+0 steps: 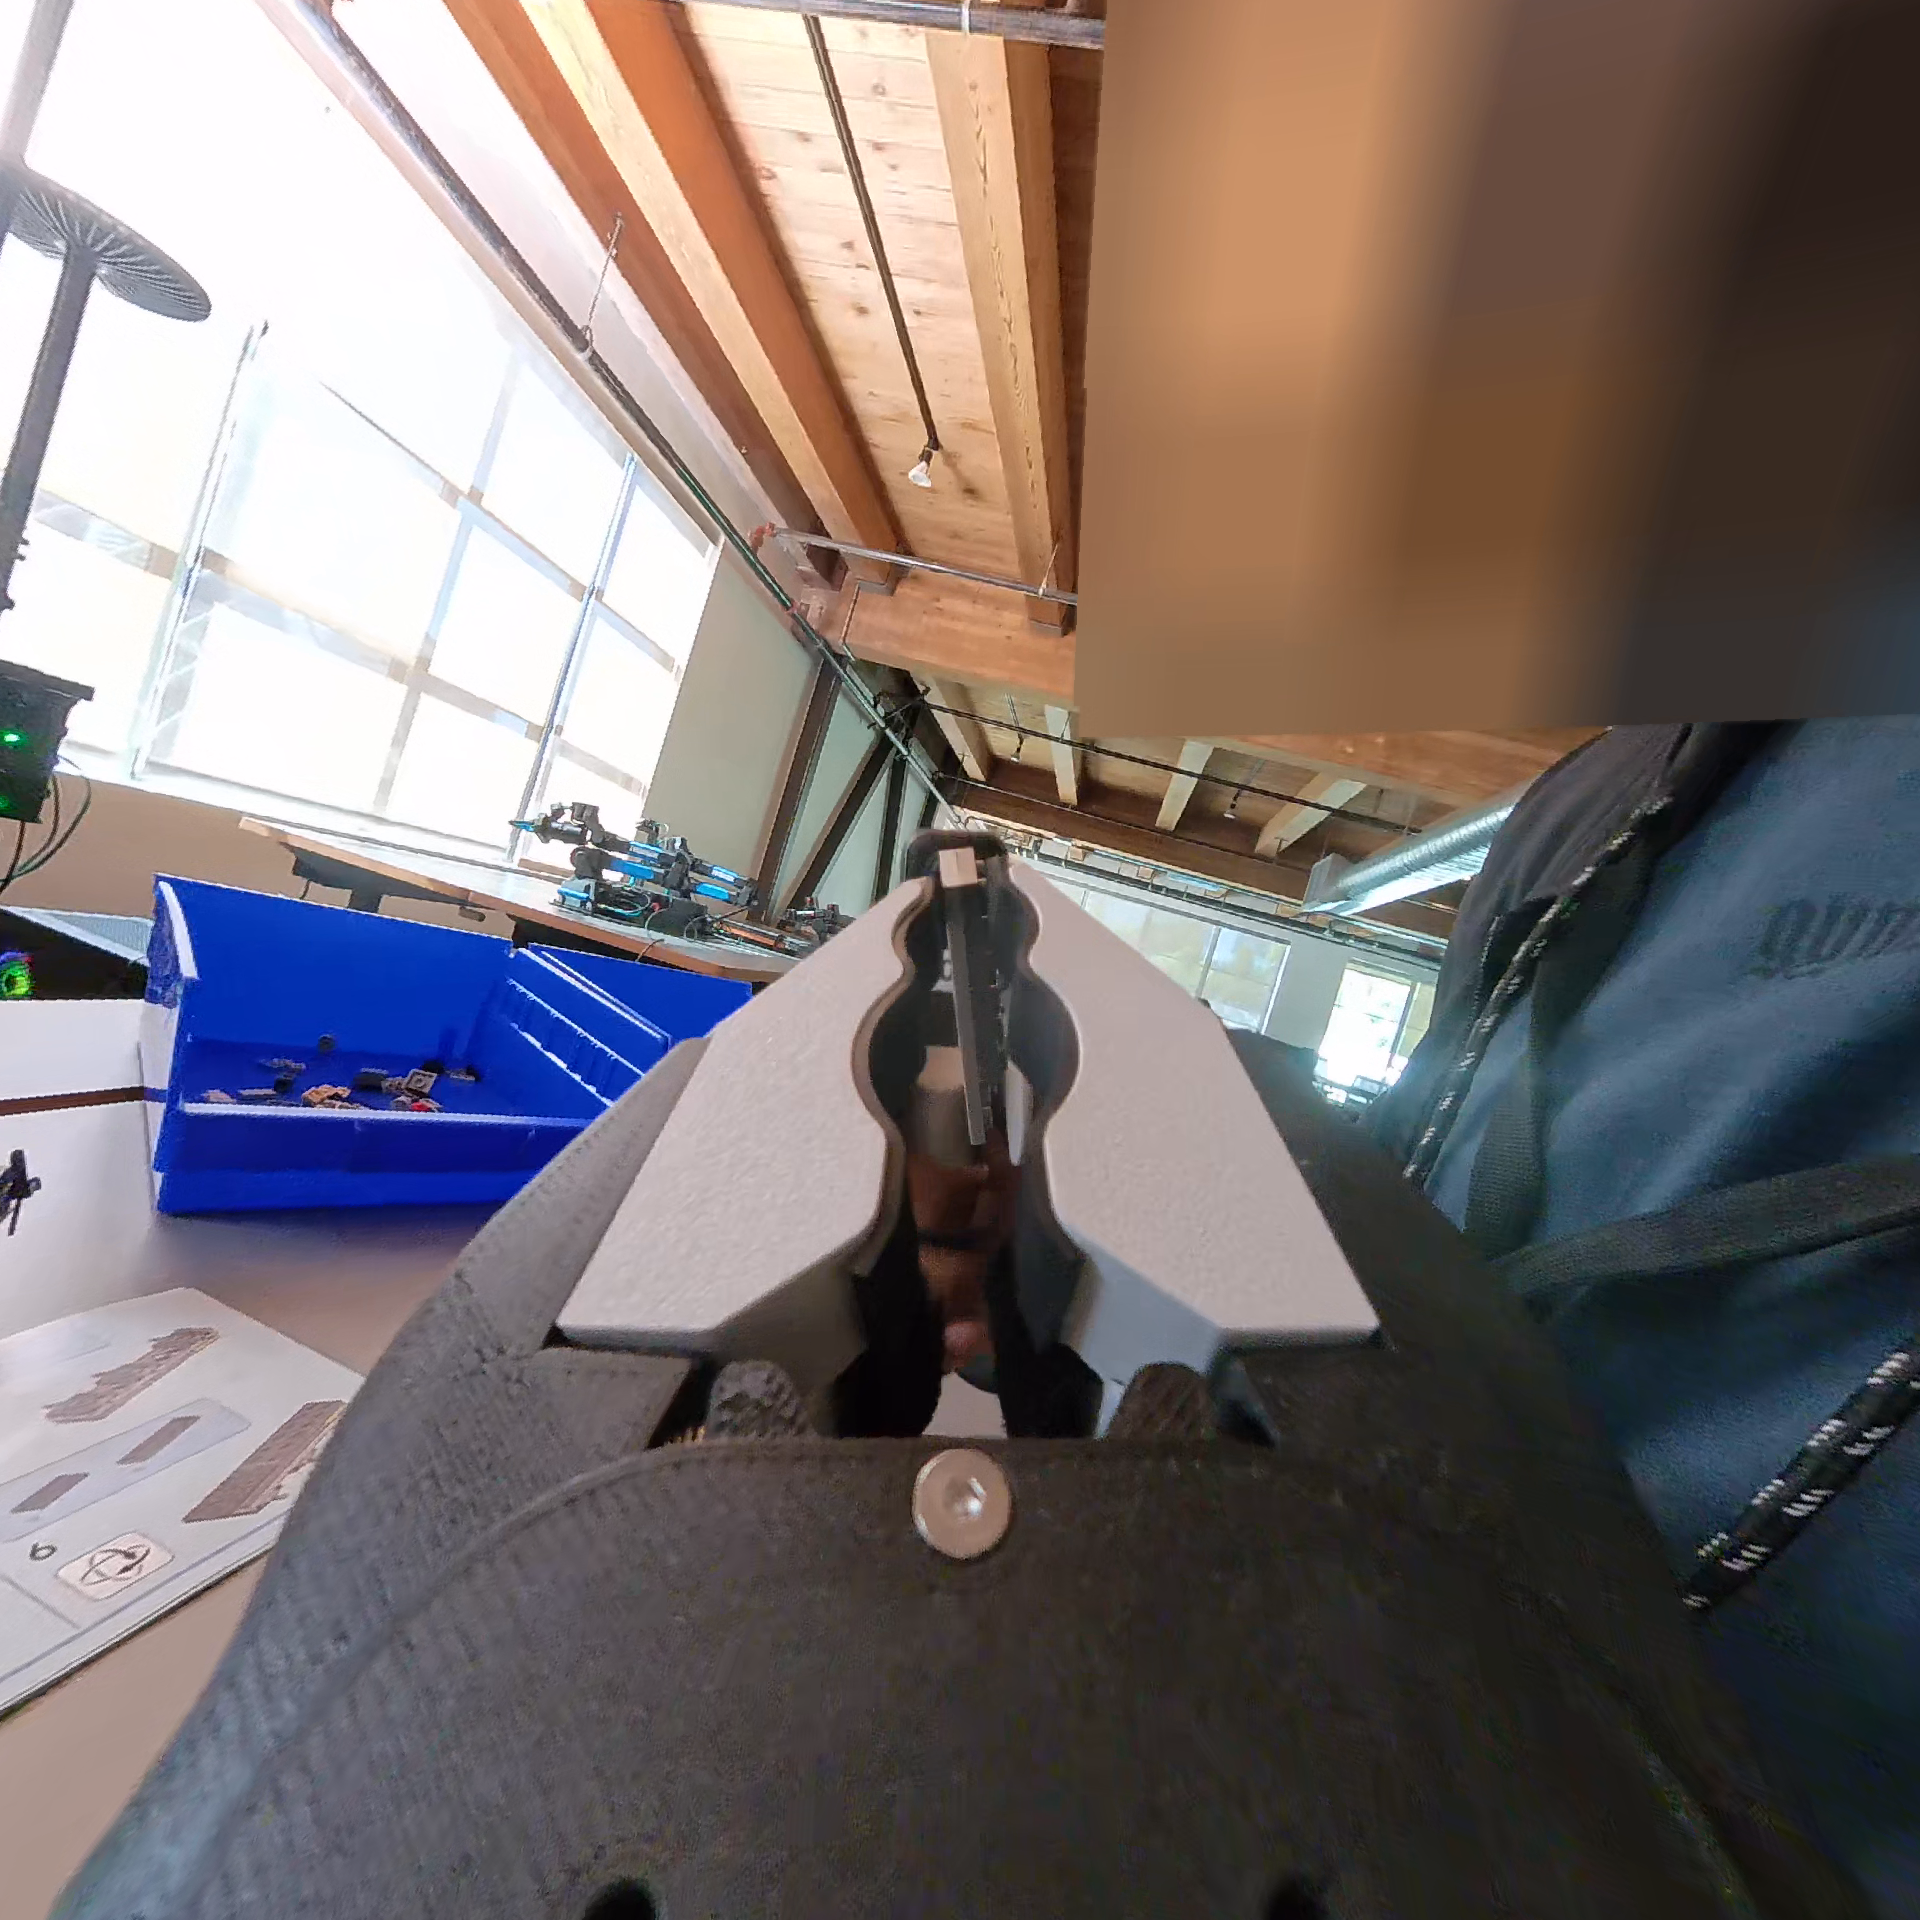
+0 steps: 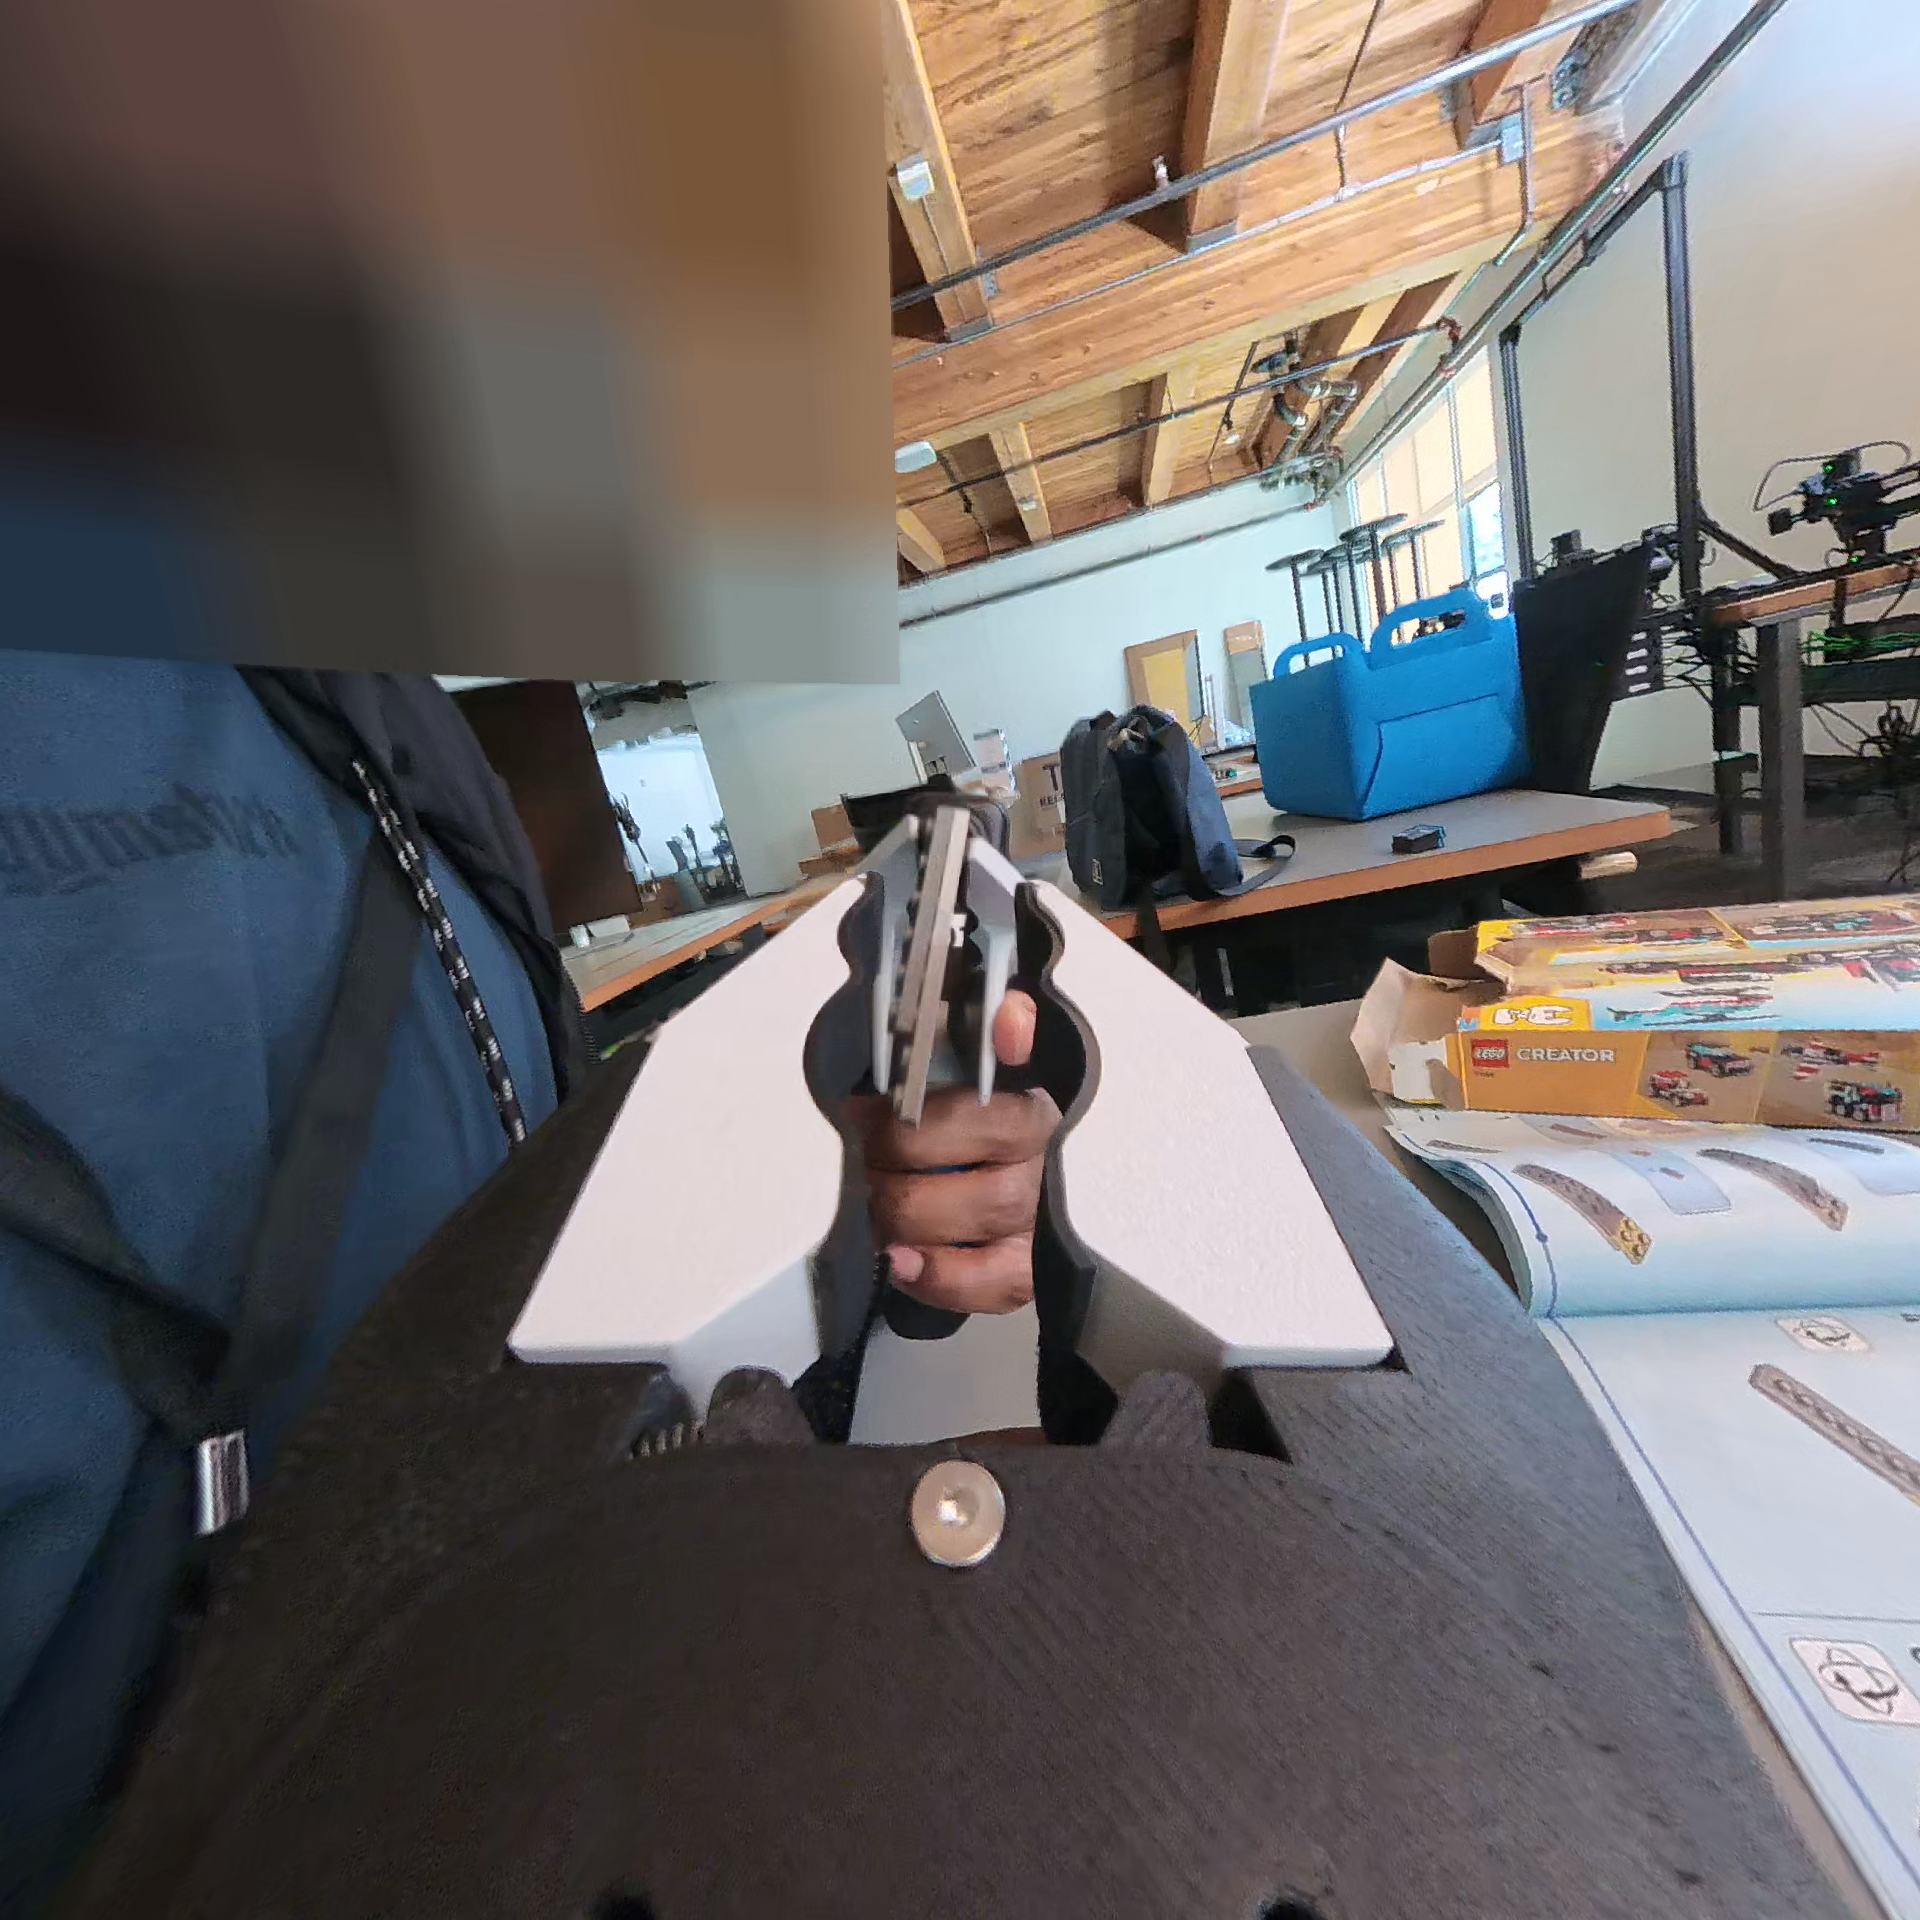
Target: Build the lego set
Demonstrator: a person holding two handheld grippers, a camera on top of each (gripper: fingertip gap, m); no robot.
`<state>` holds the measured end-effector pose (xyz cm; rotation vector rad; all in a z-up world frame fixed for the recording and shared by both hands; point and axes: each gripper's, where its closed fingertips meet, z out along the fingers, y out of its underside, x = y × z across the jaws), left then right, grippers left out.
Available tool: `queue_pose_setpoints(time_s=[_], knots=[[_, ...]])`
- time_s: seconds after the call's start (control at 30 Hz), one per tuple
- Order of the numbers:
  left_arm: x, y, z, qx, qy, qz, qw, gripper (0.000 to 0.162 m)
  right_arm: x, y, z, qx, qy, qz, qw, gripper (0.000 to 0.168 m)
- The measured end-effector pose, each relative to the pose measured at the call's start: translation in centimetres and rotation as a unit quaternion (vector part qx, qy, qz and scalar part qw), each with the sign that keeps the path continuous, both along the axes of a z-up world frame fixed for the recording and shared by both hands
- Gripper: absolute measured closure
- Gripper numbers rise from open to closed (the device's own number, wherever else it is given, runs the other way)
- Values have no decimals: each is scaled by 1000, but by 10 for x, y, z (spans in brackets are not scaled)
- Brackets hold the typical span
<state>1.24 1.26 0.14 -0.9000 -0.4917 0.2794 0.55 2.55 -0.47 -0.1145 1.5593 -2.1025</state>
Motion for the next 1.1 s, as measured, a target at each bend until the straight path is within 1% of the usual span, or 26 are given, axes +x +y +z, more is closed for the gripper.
queue_pose_setpoints(time_s=[0.13,0.23,0.4,0.6,0.83,1.0,1.1], knots=[[3,6,-1,-20,7,-7,1000,154,5,-9,0,38,35,-9,999,145],[3,8,-3,-35,9,-7,999,154,11,-11,3,44,49,-2,998,154],[3,10,-6,-62,13,3,998,154,12,-10,3,44,57,0,997,160],[4,11,-7,-72,15,5,997,154,13,-9,1,34,66,-7,997,159],[3,11,-9,-78,8,6,997,154,12,-9,-2,43,72,-13,996,159],[-2,6,-10,-67,-2,16,998,154,6,-14,-4,58,46,-22,997,159],[0,-5,-3,-32,3,13,999,155,7,-15,-10,73,39,-17,996,146]])
